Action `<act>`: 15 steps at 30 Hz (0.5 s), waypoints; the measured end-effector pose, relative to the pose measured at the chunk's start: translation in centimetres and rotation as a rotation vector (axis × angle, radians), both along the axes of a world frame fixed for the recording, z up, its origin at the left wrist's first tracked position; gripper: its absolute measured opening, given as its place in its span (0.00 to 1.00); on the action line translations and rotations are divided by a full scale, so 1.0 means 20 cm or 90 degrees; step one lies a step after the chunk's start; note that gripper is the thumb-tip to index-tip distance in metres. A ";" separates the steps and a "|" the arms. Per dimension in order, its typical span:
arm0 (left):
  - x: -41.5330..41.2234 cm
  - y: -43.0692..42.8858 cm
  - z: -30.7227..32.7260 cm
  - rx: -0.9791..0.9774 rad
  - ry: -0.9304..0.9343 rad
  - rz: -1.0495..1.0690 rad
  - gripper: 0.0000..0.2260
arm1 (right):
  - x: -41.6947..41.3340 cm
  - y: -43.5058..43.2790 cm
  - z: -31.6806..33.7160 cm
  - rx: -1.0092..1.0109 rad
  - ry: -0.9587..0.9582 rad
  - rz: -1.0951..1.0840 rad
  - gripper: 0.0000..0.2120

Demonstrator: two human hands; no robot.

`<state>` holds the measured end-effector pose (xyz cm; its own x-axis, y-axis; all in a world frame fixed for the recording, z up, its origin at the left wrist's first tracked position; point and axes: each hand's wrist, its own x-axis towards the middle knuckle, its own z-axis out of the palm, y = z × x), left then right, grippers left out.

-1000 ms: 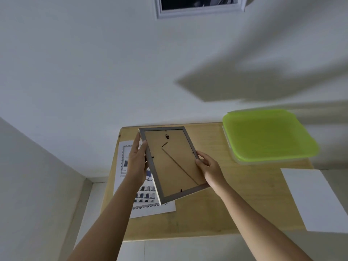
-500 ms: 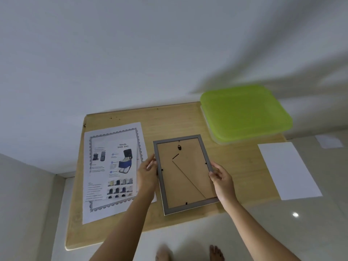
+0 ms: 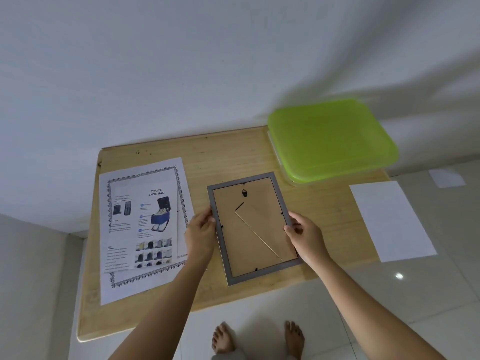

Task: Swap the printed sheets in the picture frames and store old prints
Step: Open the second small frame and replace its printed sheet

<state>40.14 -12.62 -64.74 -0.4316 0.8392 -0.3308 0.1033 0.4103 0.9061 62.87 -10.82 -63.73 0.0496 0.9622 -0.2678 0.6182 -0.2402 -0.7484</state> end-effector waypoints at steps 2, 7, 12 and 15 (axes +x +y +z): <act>0.01 -0.01 0.00 -0.008 -0.005 0.011 0.17 | -0.01 0.00 -0.02 0.021 -0.016 0.003 0.21; 0.02 -0.04 -0.02 -0.013 -0.011 0.017 0.18 | -0.04 -0.03 -0.04 0.067 -0.034 -0.014 0.19; 0.02 -0.04 -0.04 -0.027 0.054 -0.004 0.17 | -0.04 -0.07 -0.08 0.081 0.010 -0.042 0.19; 0.03 -0.04 -0.03 -0.029 0.098 -0.020 0.16 | -0.03 -0.06 -0.08 0.077 0.026 -0.059 0.18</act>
<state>40.77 -13.46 -65.37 -0.4545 0.8384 -0.3010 0.2527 0.4453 0.8590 62.24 -12.12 -65.43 0.1306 0.9795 -0.1532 0.5666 -0.2005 -0.7992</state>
